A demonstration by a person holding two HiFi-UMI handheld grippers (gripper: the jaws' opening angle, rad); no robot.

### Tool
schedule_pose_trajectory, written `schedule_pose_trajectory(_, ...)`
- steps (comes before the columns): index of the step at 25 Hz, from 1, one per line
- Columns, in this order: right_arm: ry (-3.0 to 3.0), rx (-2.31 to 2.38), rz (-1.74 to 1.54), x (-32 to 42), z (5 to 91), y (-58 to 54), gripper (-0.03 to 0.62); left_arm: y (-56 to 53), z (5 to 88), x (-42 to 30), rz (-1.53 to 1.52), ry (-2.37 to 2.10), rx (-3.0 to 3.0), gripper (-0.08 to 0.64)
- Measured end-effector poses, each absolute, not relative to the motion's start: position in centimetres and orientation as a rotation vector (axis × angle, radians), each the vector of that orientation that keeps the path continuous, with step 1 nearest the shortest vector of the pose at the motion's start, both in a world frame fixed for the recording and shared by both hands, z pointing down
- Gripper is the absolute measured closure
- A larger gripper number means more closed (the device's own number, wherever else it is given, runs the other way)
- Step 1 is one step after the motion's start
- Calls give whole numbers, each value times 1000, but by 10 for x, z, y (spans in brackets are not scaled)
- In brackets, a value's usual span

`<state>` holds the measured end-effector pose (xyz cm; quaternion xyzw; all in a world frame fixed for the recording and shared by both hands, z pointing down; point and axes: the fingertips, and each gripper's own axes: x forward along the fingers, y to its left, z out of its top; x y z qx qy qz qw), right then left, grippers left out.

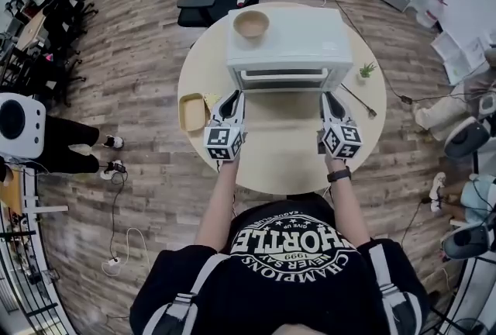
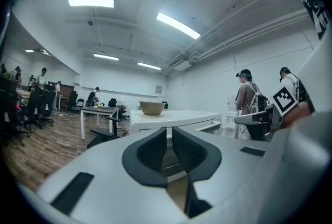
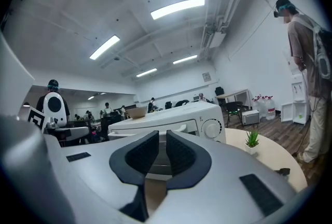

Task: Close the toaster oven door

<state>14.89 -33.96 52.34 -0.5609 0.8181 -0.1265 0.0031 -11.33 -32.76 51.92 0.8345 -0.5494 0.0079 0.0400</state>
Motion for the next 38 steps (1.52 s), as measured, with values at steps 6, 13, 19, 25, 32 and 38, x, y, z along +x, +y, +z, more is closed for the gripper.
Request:
schedule_pose_trajectory(6,2567,-1762,-383,138,516,-302,559,-287,518,-116,46,-1640,2585,526)
schedule_pose_trajectory(13,2615,-1755,-375,124,519,-244,572,-228,524,-119,59,-1601,2571,540)
schedule_pose_trajectory(19,2670,-1737,-364,110,519,-206,574,-189,524,-120,36,-1589,2584,540)
schedule_pose_trajectory(25,2665,-1748,-294,102,505,-177,574,-159,507,-115,26,-1564,2644,540)
schedule_pose_trajectory(32,2638,-1768,-257,103,494,-148,574,-134,493,-118,19,-1555,2666,540)
schedule_pose_trajectory(38,2619,-1781,-243,96,488,-123,574,-113,493,-121,47,-1541,2689,540)
